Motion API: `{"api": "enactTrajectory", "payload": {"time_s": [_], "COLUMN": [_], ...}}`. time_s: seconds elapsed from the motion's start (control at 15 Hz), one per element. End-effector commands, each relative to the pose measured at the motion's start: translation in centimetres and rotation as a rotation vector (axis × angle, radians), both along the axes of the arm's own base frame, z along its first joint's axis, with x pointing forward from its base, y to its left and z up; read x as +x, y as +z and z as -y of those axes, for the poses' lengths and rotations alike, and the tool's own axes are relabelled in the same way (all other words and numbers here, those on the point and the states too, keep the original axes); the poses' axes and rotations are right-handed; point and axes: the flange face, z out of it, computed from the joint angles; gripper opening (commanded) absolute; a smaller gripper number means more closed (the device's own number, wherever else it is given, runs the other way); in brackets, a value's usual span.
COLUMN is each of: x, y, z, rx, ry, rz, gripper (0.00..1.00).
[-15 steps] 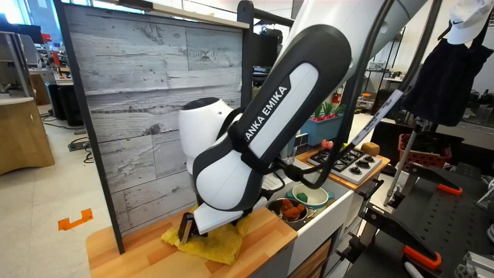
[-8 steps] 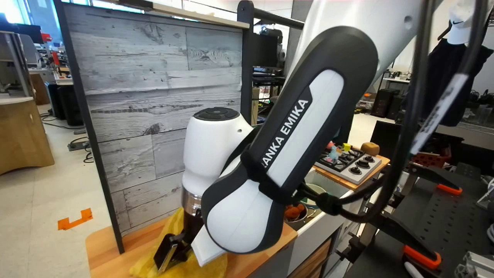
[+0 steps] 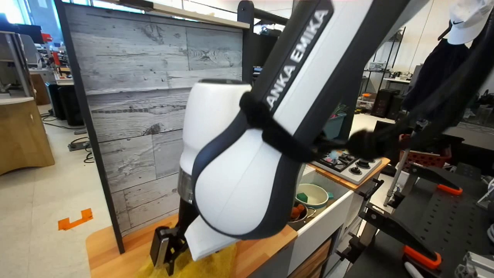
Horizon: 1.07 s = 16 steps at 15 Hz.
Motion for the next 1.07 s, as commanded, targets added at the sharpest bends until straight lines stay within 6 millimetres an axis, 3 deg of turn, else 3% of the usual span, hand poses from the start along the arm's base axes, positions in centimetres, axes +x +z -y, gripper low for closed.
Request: {"api": "enactTrajectory", "payload": {"time_s": [0.0, 0.2, 0.33, 0.47, 0.53, 0.67, 1.0], "x": [-1.5, -2.2, -1.6, 0.4, 0.0, 1.2, 0.9], "y": [7.3, 11.4, 12.3, 13.3, 12.0, 12.7, 12.2], "z": [2.0, 5.7, 10.2, 15.4, 11.6, 15.9, 16.0], "rx": [0.041, 0.057, 0.021, -0.010, 0.011, -0.019, -0.038], "ry": [-0.021, -0.062, -0.127, -0.208, -0.157, -0.208, -0.185], "rz": [0.079, 0.070, 0.029, 0.128, 0.080, 0.110, 0.101], "gripper": [1.00, 1.00, 1.00, 1.00, 1.00, 1.00, 1.00]}}
